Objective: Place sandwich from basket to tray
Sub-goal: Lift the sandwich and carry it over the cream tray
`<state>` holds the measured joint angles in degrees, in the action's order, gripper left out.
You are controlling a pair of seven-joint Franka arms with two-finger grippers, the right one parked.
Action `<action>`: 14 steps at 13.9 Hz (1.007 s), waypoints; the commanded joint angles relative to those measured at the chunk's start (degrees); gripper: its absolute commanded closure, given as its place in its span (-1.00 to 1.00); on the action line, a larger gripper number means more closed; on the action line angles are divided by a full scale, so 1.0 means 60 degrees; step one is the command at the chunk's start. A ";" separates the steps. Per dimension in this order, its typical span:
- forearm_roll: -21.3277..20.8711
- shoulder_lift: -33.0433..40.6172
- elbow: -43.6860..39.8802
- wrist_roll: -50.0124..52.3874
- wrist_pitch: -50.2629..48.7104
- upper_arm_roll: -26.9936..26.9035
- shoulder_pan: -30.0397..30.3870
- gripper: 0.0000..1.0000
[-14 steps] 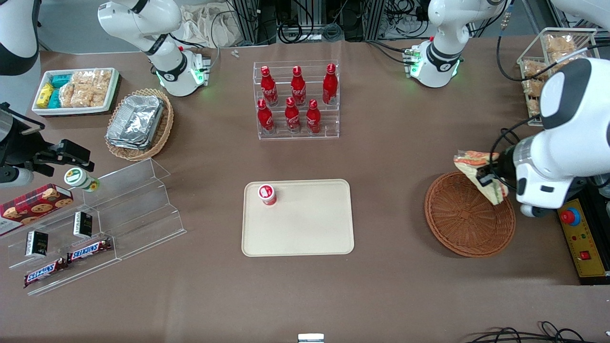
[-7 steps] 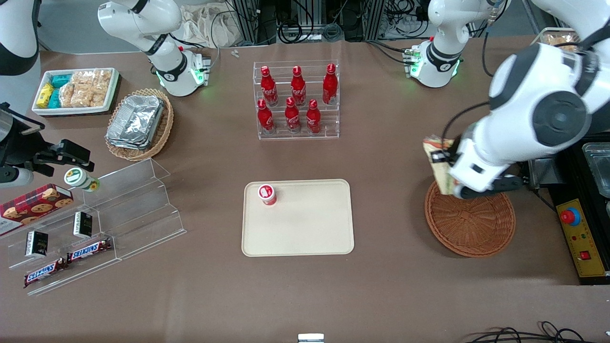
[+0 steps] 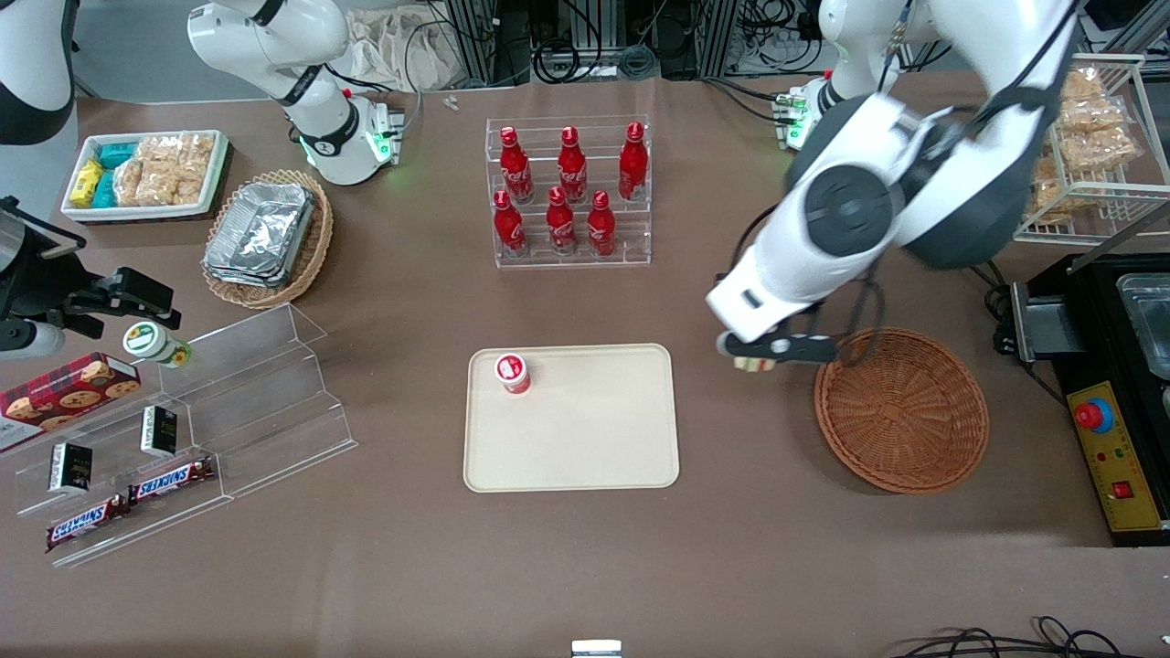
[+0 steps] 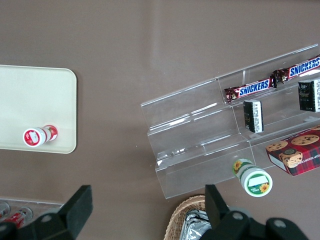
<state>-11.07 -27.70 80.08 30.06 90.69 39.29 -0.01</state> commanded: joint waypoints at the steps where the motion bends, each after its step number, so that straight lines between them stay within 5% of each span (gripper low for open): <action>1: -0.0424 -0.1021 -0.0221 0.0408 0.1110 -0.0015 -0.0538 1.00; 4: -0.0979 -0.2015 -0.0148 0.1038 0.2458 -0.0015 -0.0919 1.00; 9: -0.3044 -0.3378 -0.0148 0.2444 0.4158 -0.0074 -0.1258 1.00; 14: -0.3164 -0.4010 -0.0162 0.2461 0.4952 -0.0103 -0.1258 1.00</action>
<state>-28.65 -50.71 80.46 43.37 119.32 38.52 -7.16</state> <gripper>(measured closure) 0.850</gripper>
